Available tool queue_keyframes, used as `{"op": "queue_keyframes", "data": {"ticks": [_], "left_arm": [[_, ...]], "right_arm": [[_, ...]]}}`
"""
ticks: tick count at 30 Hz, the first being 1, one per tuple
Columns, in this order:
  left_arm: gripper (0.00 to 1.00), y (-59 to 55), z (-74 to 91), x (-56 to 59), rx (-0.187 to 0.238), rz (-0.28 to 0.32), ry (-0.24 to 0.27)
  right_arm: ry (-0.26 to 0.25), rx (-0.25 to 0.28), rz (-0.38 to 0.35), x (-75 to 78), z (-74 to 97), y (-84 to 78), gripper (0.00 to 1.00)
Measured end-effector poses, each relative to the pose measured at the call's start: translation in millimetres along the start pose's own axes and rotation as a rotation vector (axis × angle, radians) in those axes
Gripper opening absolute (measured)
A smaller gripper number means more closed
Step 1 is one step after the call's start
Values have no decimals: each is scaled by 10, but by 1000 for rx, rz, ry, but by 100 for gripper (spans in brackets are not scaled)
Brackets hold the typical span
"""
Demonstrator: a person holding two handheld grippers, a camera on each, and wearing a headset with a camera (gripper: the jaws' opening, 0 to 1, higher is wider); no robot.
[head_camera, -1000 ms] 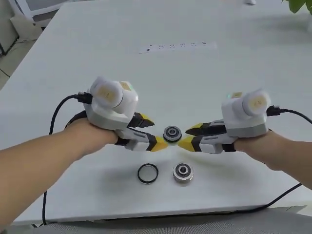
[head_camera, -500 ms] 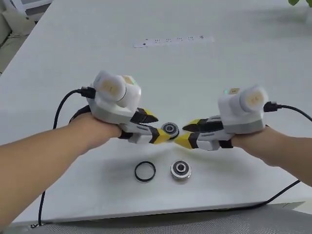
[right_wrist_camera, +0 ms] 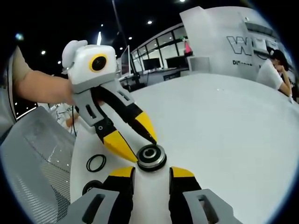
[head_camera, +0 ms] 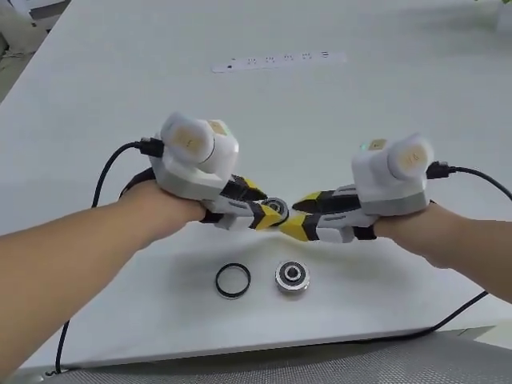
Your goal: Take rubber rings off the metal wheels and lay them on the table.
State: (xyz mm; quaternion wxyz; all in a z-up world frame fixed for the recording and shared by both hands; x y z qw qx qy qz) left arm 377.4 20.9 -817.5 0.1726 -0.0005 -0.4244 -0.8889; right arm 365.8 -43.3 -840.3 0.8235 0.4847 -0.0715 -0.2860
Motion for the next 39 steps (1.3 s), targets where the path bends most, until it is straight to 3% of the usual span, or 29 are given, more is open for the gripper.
{"op": "queue_keyframes", "data": {"ticks": [13,17,39], "left_arm": [[15,-16,-41,15,-35,-81,19],[15,-28,-40,-30,-31,-73,25],[14,-37,-34,13,-20,-71,36]], "right_arm": [[6,6,-1,-7,-16,21,27],[4,10,1,7,-36,29,26],[-21,22,62,-58,-40,32,20]]}}
Point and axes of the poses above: the centre of the closed fingertips' face, and the gripper's own axes: z roughly backward along the fingers, x roughly to its right, y roughly out of its top, the point moved 4 cm from there along z, roughly backward along the fingers, and after that the axes turned 8 degrees about -y, right-handed, at the moved point
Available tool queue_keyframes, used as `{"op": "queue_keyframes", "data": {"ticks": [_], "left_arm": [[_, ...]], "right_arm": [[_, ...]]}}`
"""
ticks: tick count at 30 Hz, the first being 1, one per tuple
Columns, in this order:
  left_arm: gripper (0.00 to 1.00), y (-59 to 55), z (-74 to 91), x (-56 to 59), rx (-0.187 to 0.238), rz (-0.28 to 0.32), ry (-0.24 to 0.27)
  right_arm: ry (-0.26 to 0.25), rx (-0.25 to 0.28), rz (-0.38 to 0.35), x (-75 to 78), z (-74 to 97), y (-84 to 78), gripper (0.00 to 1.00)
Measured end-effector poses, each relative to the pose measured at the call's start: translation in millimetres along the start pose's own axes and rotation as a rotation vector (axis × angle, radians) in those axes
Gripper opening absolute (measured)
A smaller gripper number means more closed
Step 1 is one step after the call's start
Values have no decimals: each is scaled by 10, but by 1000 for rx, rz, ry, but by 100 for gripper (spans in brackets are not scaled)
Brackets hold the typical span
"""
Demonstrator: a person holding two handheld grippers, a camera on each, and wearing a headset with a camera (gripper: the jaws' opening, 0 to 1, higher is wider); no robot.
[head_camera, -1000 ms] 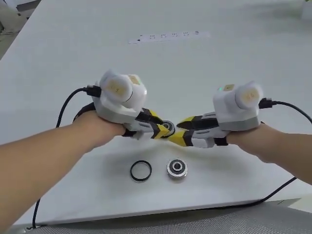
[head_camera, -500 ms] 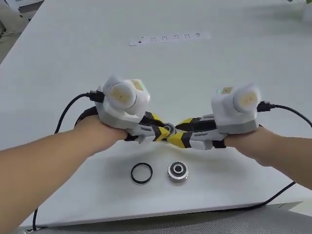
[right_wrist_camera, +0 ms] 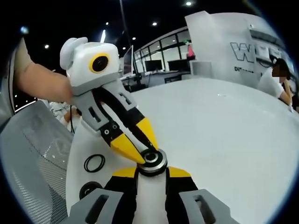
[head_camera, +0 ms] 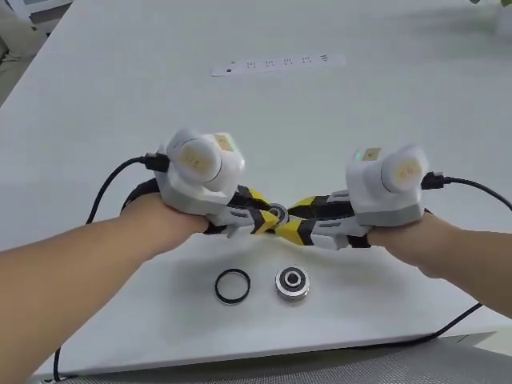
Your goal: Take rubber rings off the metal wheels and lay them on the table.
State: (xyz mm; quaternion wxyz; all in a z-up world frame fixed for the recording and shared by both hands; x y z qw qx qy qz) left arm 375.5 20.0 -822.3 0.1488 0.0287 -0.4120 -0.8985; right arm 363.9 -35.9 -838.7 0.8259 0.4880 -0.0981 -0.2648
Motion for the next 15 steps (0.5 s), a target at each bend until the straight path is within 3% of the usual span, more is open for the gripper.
{"op": "queue_keyframes", "data": {"ticks": [15], "left_arm": [[13,13,-2,4,4,5,13]], "right_arm": [[-19,-3,8,13,48,-61,6]]}}
Point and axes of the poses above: the centre of the closed fingertips' face, and the gripper's own axes: z roughly backward along the fingers, x roughly to its right, y roughly out of its top, the point moved 4 cm from there along z, roughly backward along the fingers, and after that the axes turned 8 degrees about -y, right-handed, at the moved point
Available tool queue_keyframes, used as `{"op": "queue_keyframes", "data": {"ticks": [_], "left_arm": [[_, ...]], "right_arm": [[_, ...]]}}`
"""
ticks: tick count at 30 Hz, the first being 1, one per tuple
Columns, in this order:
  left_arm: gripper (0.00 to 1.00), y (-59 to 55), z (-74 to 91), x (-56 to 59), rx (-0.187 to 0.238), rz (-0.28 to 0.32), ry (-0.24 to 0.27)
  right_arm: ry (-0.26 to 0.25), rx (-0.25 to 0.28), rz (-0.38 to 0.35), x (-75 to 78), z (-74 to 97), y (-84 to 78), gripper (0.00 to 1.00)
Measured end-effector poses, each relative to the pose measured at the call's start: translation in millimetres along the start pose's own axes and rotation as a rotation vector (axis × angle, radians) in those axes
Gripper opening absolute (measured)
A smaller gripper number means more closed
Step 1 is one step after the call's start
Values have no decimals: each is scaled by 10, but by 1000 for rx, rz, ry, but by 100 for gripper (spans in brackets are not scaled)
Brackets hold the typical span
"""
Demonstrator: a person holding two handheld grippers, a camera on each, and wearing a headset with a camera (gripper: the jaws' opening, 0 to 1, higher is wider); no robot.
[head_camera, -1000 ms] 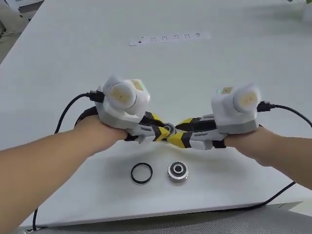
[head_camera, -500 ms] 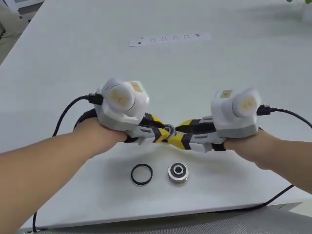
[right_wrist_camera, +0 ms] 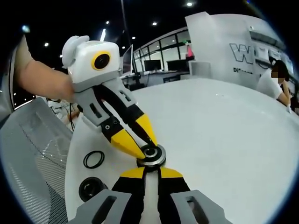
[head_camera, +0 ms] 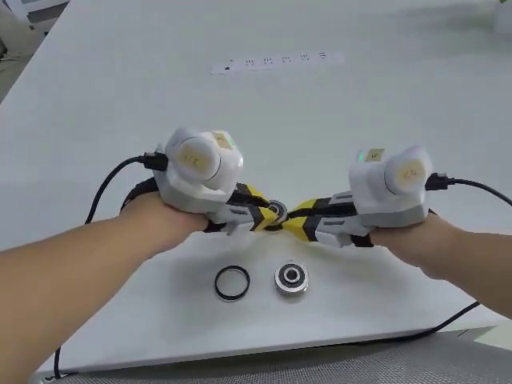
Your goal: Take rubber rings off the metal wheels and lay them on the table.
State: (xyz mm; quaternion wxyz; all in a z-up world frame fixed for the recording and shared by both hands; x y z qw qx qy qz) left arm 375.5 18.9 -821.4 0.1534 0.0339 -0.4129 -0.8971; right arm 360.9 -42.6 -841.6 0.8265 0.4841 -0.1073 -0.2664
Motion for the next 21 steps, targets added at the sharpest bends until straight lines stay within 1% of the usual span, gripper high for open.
{"op": "queue_keyframes", "data": {"ticks": [3,5,6,10,13,15,20,21], "left_arm": [[13,3,1,3,-2,-1,3],[13,2,4,5,-3,-1,7],[13,3,4,6,-4,-2,7],[13,0,2,-2,-7,-5,11],[13,2,1,-1,-10,-9,14],[12,2,2,0,-11,-13,16],[12,2,6,6,-14,-13,19],[12,3,6,8,-16,-14,20]], "right_arm": [[-4,-2,-3,3,-4,0,5],[-2,-8,-6,4,-4,-8,1],[-13,-10,-5,21,0,-13,0],[-15,-7,-40,27,4,-4,0],[-23,4,-89,39,20,3,0],[-29,24,-140,44,32,14,0],[-35,42,-217,84,59,16,0],[-38,55,-247,93,62,33,0]]}}
Point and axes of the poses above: the centre of the closed fingertips' face, and the gripper's own axes: z roughly backward along the fingers, x roughly to its right, y roughly out of its top, the point moved 4 cm from there along z, roughly backward along the fingers, and after that the axes turned 8 degrees about -y, right-handed, at the moved point
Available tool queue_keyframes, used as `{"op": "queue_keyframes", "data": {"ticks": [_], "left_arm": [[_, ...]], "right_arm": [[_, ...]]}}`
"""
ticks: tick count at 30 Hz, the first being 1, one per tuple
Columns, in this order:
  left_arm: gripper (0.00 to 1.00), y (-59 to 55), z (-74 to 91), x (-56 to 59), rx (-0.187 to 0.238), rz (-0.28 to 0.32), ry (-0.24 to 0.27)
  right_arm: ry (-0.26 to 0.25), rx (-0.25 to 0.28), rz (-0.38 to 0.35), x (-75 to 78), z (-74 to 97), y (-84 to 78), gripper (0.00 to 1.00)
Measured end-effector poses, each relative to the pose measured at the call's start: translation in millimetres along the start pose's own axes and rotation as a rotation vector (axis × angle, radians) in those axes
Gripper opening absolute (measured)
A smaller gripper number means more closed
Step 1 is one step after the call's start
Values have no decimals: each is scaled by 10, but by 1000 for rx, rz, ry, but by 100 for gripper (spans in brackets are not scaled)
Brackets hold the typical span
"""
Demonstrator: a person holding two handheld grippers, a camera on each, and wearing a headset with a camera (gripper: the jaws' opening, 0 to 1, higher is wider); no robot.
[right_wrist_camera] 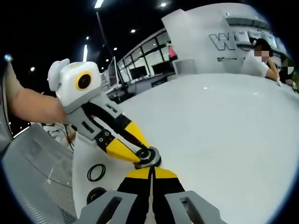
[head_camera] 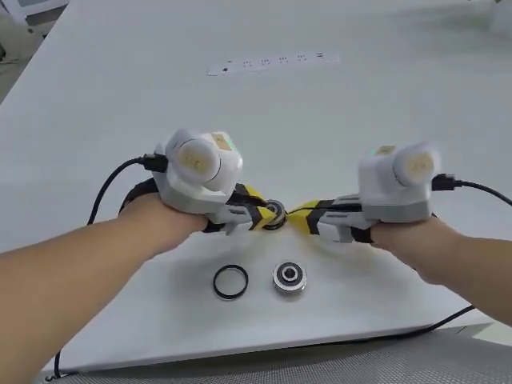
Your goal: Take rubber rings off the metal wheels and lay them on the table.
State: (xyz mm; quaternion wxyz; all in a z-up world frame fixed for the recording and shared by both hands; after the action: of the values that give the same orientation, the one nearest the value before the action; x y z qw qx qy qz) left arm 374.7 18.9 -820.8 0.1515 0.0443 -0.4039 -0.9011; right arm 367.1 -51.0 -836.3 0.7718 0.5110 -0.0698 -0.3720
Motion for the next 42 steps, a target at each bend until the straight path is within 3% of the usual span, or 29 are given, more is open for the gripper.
{"op": "queue_keyframes", "data": {"ticks": [3,10,29,32,33,34,35,42], "left_arm": [[12,1,1,10,-1,1,1],[12,5,-2,20,-5,9,18],[11,-6,-8,3,-11,18,29],[11,-8,-15,-6,-11,17,26],[11,-8,-17,-8,-11,16,28],[11,-16,-14,-14,-12,15,29],[11,-24,-11,-13,-10,21,26],[11,-20,-22,-6,-9,17,28]], "right_arm": [[-14,12,-26,47,2,33,0],[-10,25,-57,-2,2,41,0],[11,33,-43,-109,6,75,0],[36,37,-34,-156,-1,96,0],[88,41,-19,-247,-9,112,0],[46,42,20,-202,-12,117,0],[43,37,-10,-200,-10,108,0],[49,27,-18,-187,11,51,0]]}}
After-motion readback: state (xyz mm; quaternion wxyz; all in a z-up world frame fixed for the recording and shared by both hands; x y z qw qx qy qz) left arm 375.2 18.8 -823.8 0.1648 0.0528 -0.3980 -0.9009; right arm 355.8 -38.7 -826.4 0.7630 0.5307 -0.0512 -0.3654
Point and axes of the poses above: the centre of the closed fingertips' face, and the gripper's own axes: z roughly backward along the fingers, x roughly to its right, y roughly out of its top, the point moved 4 cm from there along z, roughly backward along the fingers, and after that the axes turned 8 degrees about -y, right-handed, at the moved point
